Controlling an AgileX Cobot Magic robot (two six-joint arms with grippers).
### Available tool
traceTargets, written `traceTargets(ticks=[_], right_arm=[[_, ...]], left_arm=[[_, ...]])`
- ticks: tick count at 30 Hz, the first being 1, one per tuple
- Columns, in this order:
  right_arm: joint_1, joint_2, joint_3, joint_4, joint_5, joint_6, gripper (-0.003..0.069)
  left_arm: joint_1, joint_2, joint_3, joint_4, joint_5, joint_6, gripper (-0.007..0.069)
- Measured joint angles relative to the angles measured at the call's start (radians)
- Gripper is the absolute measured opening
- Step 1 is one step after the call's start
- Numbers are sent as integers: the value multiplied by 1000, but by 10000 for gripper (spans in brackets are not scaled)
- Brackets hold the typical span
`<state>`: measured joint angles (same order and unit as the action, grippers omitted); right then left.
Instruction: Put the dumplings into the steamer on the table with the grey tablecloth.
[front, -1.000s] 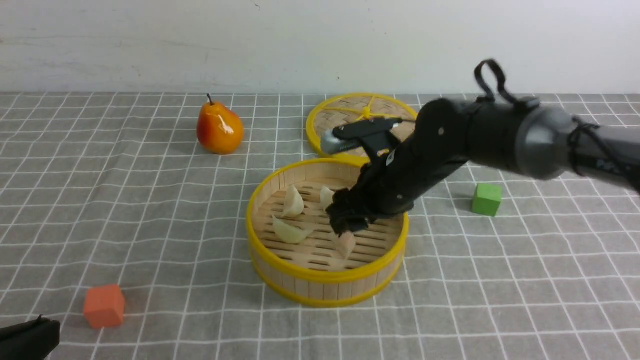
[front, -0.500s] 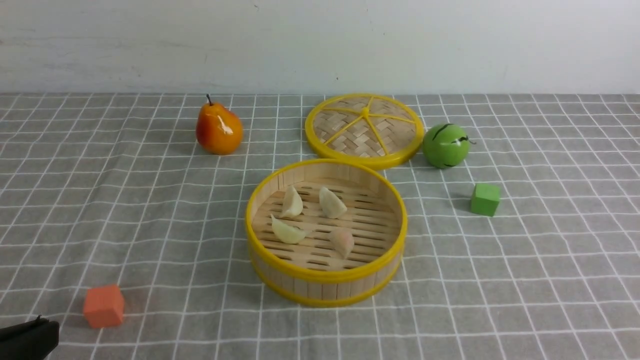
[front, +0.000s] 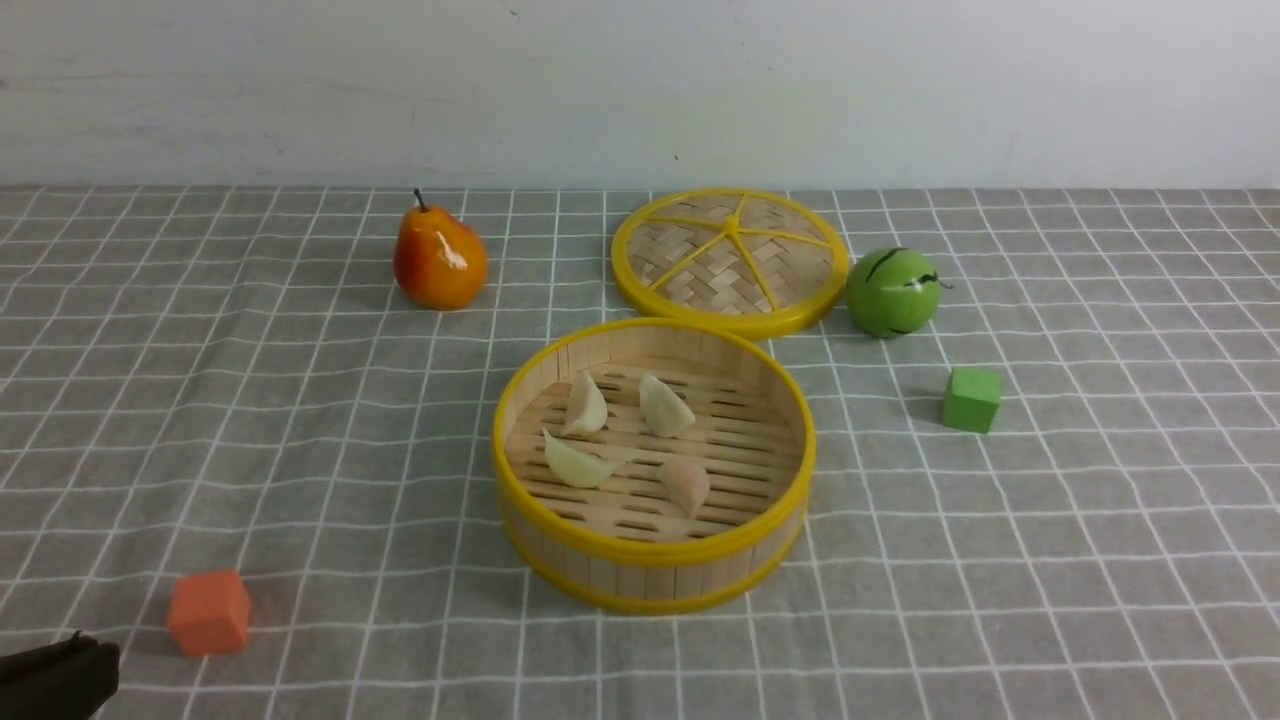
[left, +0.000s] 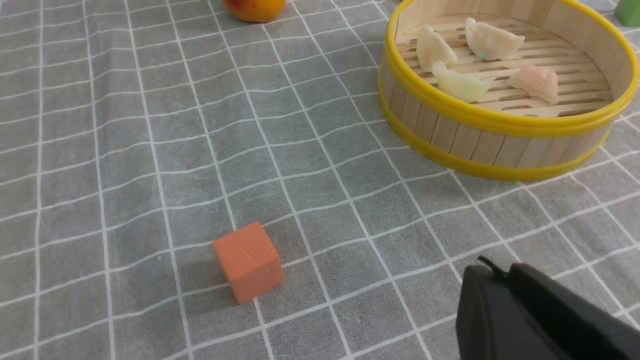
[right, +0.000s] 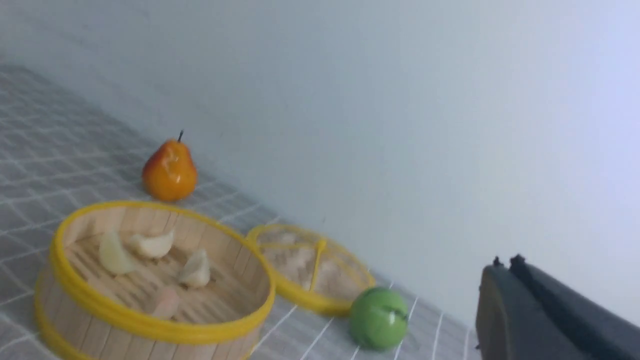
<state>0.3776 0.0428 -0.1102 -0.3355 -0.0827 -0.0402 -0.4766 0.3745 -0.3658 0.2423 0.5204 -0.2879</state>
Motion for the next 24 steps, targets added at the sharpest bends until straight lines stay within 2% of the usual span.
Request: traceTargets(ticks=[3,10,14,17,20,24], right_arm=[[-5,-48,49,-3,-17,-15,-15],[-31,-37,81,124,7,30,-16],[-99,-53,133,277,-36,2,-16],[-198,-53,138,342,-29,-11,-16],[-272,-53,138,361,24,6,-16],[-289,-53,138,378,201,65,-16]], left_arm=[[1,3,0,0,0,0,46],[1,11,1,2,8,0,54],[1,14,1,2,10,0,57],[1,15,1,2,12,0,57],[1,16,1,3,14,0,59],[1,17,1,3,14,0,64]])
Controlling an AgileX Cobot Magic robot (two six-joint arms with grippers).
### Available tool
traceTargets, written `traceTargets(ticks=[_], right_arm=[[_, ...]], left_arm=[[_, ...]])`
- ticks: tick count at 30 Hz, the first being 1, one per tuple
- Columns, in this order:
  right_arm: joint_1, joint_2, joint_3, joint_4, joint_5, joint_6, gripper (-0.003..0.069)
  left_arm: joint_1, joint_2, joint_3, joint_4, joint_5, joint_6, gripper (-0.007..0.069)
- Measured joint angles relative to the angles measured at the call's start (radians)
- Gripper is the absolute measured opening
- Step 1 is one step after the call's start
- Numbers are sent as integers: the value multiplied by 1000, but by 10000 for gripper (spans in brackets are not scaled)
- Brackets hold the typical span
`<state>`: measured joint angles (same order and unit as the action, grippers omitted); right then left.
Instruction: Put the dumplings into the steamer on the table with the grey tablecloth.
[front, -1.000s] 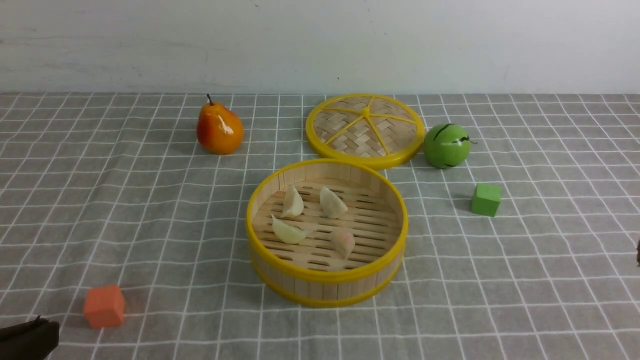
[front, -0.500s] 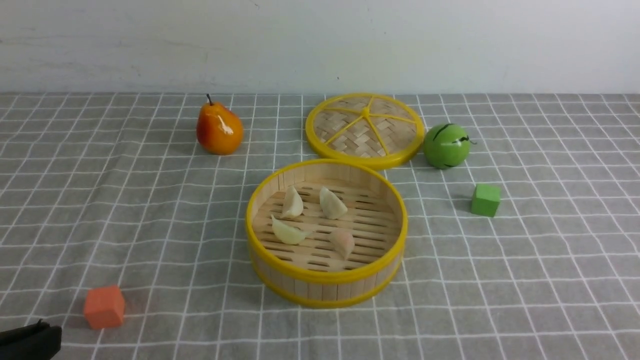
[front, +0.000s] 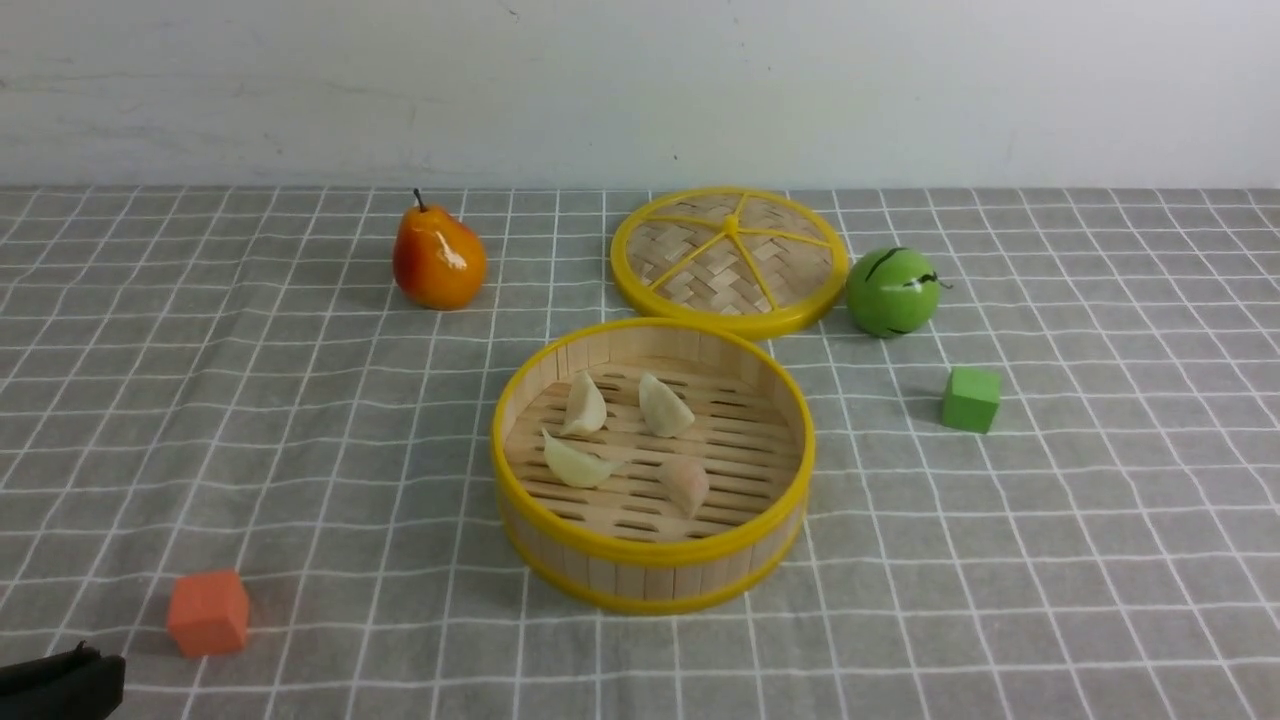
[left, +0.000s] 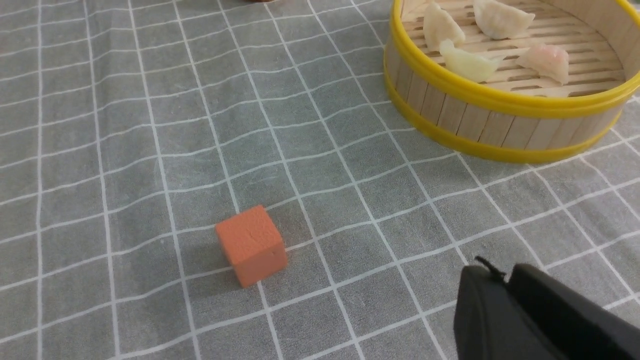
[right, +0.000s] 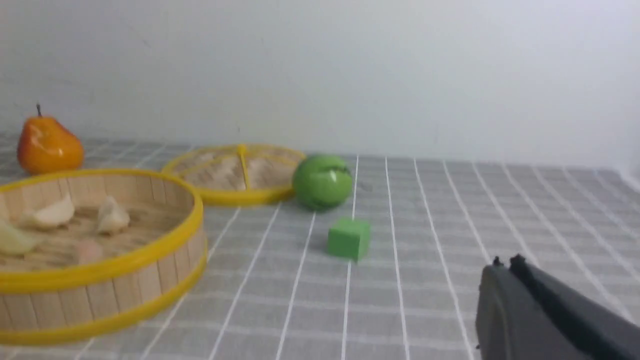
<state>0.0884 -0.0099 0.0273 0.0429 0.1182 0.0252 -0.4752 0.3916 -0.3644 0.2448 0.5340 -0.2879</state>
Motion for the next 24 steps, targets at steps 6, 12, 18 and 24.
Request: traceTargets(ticks=[6,12,18,24], right_arm=[[0,0,-9,11,265,122,-16],[0,0,-11,12,277,138,-11],[0,0,-11,13,280,140,-8],[0,0,-12,13,280,142,-3]], left_arm=[[0,0,0,0,0,0,71],[0,0,0,-1,0,0,73],[0,0,0,-1,0,0,76],[0,0,0,-1,0,0,78]])
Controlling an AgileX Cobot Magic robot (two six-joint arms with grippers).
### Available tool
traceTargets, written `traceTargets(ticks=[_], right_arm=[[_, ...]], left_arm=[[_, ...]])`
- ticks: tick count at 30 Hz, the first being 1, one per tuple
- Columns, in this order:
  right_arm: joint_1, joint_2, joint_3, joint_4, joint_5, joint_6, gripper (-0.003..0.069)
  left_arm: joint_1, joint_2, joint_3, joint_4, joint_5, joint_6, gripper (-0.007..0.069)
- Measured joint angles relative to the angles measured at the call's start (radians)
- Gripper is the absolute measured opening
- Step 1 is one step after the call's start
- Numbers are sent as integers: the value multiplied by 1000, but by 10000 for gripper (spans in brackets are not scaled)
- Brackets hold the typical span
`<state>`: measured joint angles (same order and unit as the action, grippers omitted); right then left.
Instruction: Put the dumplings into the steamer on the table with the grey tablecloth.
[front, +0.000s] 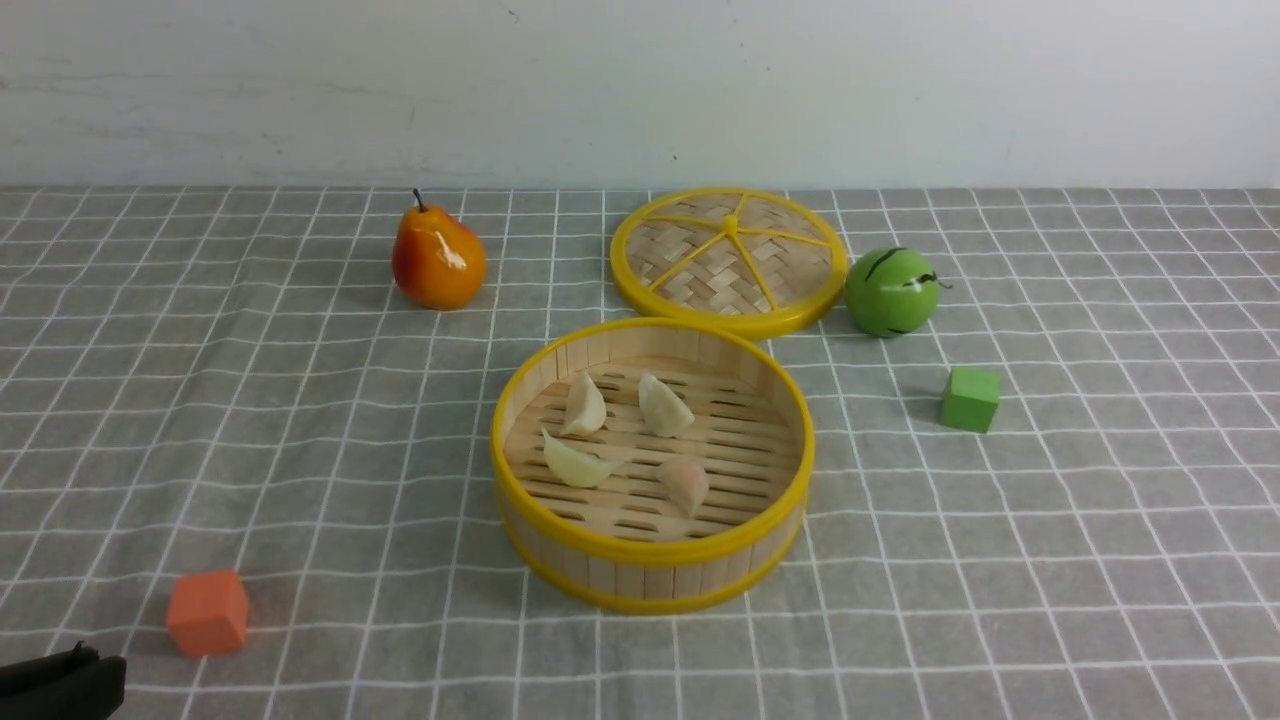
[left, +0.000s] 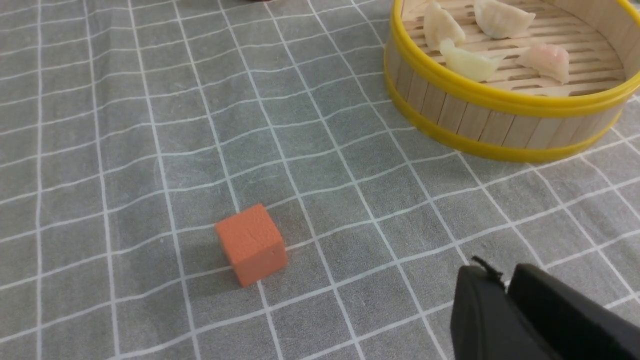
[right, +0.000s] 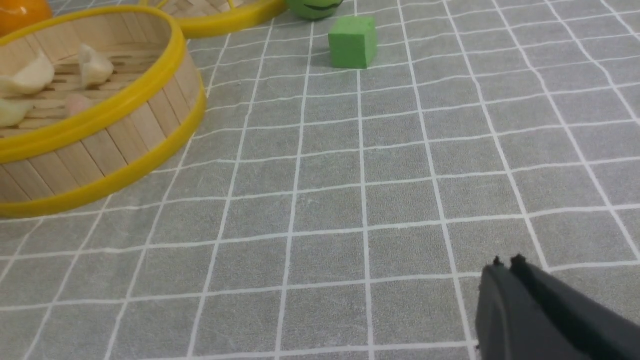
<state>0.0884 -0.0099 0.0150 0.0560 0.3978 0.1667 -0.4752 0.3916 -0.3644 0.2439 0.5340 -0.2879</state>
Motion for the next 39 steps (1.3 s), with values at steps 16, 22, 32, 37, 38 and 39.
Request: traceTargets(ticks=[16,22,32,37,38,39], right_arm=[[-2,0,0,0,1,0,13],[-2,0,0,1,1,1,22],[-2,0,0,3,1,1,34],[-2,0,0,3,1,1,41],[-2,-1,0,3,1,1,41],[-2,-1,0,3,1,1,41]], left_arm=[[245,-396,275,-143,-95,15,18],[401,-402,389,-233,-164,58,-14],[408,-402,394,-276,-134,176,-14],[408,-402,394,-281,-134,182,-14],[408,-402,394,-281,-134,182,-14],[408,-402,394,-282,-134,182,-14]])
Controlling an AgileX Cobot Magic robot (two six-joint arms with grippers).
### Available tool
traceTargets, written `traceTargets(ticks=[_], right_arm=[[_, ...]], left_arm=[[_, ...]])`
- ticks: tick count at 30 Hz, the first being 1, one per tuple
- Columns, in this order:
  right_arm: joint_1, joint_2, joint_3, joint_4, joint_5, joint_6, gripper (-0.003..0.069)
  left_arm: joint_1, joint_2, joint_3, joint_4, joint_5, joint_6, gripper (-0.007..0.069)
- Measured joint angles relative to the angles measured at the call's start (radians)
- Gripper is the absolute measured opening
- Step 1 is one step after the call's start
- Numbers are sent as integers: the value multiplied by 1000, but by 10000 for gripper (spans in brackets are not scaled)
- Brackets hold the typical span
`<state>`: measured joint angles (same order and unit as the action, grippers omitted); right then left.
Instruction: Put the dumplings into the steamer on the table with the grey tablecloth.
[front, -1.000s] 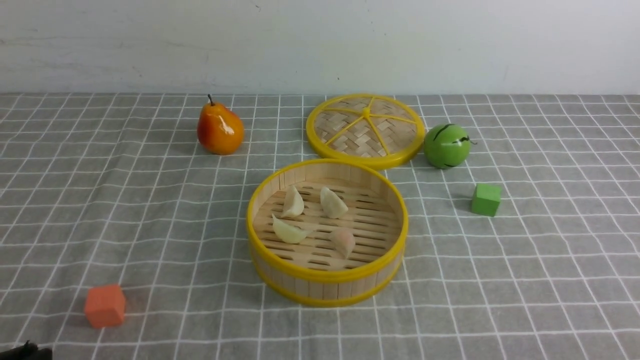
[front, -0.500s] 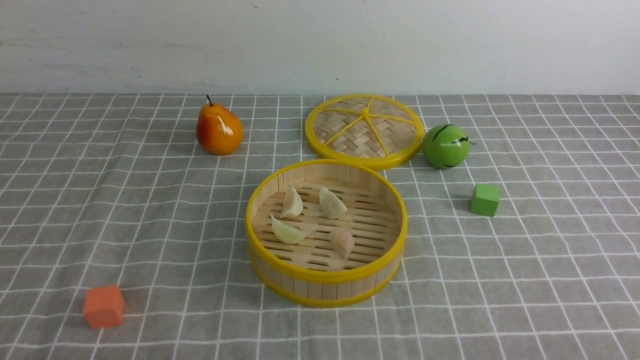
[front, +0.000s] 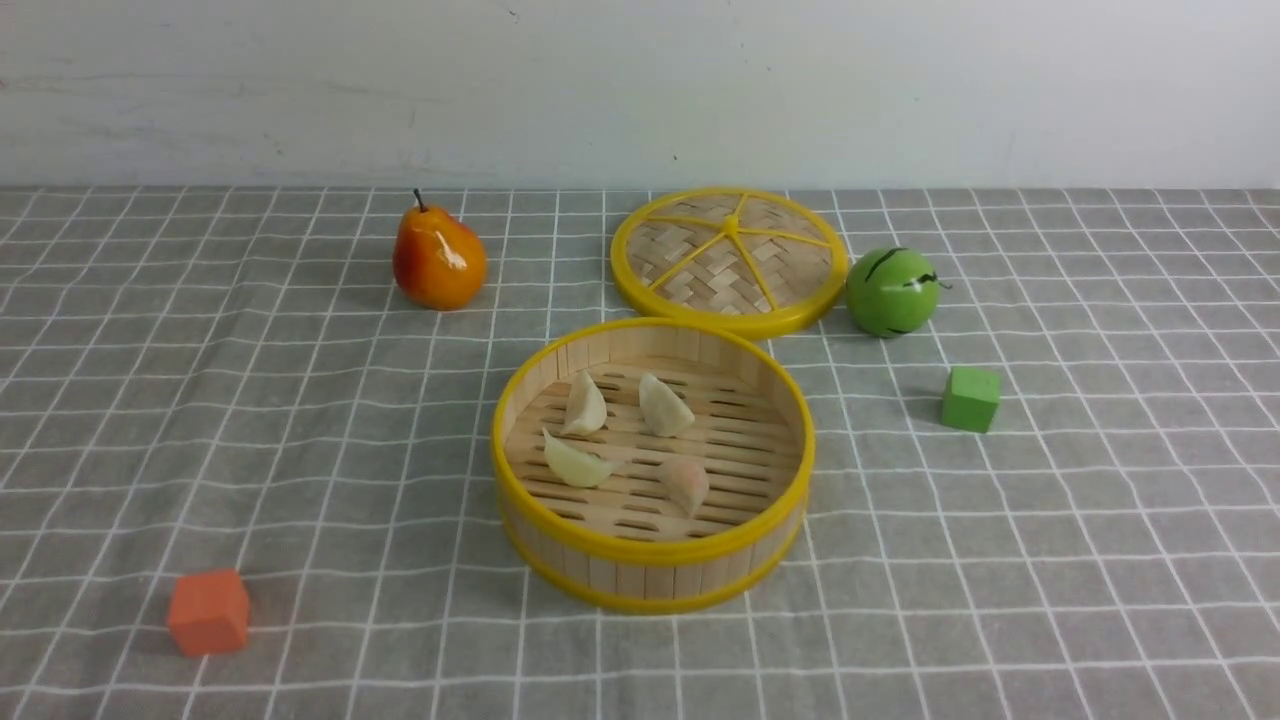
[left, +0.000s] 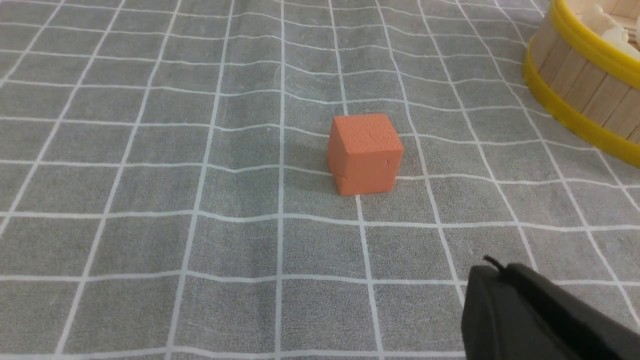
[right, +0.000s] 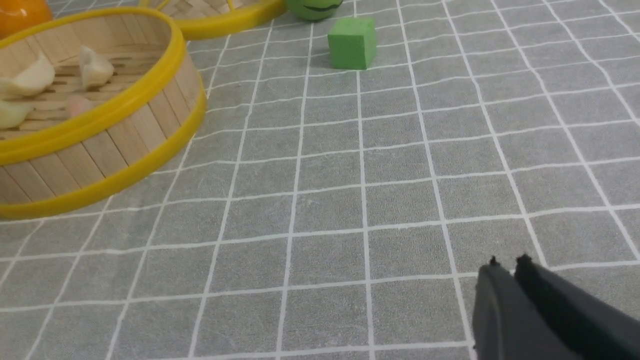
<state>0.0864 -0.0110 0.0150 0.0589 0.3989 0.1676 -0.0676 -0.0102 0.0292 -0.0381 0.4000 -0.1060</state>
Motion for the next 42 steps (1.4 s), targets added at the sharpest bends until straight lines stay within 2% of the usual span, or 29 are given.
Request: traceTargets(ticks=[42], right_arm=[[0,0,0,1,0,0,88]], left_arm=[[0,0,0,-2,0,1,-3]])
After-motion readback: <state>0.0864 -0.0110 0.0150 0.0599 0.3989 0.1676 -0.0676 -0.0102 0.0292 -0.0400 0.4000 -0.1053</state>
